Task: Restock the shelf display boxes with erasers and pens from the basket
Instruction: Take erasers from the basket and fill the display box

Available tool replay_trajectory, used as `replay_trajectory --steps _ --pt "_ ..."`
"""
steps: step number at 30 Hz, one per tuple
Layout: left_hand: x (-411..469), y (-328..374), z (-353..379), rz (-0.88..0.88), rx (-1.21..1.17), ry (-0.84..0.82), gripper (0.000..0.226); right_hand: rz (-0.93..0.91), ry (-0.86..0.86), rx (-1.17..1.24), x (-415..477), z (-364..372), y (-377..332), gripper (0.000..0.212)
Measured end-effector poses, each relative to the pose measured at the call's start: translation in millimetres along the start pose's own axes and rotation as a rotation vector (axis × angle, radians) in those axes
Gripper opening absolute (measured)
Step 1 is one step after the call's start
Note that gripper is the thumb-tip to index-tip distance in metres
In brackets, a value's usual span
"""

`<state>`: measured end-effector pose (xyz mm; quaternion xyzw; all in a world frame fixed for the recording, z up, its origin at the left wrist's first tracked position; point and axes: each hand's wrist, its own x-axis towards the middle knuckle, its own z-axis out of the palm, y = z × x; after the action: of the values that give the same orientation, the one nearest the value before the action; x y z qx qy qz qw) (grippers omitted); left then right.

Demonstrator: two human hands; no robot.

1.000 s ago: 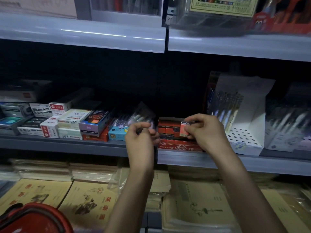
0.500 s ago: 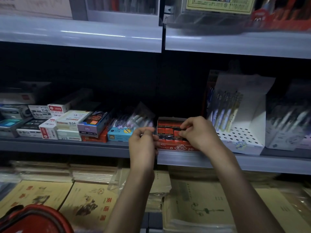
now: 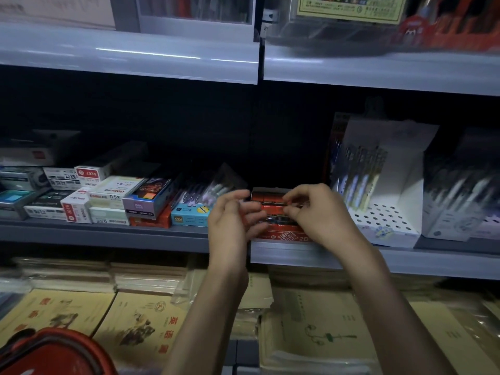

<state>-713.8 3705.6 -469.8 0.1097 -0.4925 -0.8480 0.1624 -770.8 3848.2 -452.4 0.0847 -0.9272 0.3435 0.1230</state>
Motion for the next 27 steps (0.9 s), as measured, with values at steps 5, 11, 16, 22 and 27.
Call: replay_trajectory --steps 5,11,16,22,27 --pt "-3 8 2 -0.005 -0.254 -0.176 0.034 -0.031 -0.071 0.378 -15 -22 -19 0.007" --pt "-3 0 9 -0.052 -0.312 -0.271 0.039 -0.030 -0.260 0.510 -33 -22 -43 0.024" --pt "-6 -3 10 0.010 -0.081 -0.200 0.035 0.011 -0.172 0.569 -30 -29 -37 0.022" --pt "-1 -8 2 0.202 0.227 -0.016 0.024 0.022 0.272 0.058 -10 -28 2 0.016" --pt "-3 -12 -3 0.224 0.378 0.013 0.021 -0.093 0.215 -0.261 -5 -9 24 0.014"
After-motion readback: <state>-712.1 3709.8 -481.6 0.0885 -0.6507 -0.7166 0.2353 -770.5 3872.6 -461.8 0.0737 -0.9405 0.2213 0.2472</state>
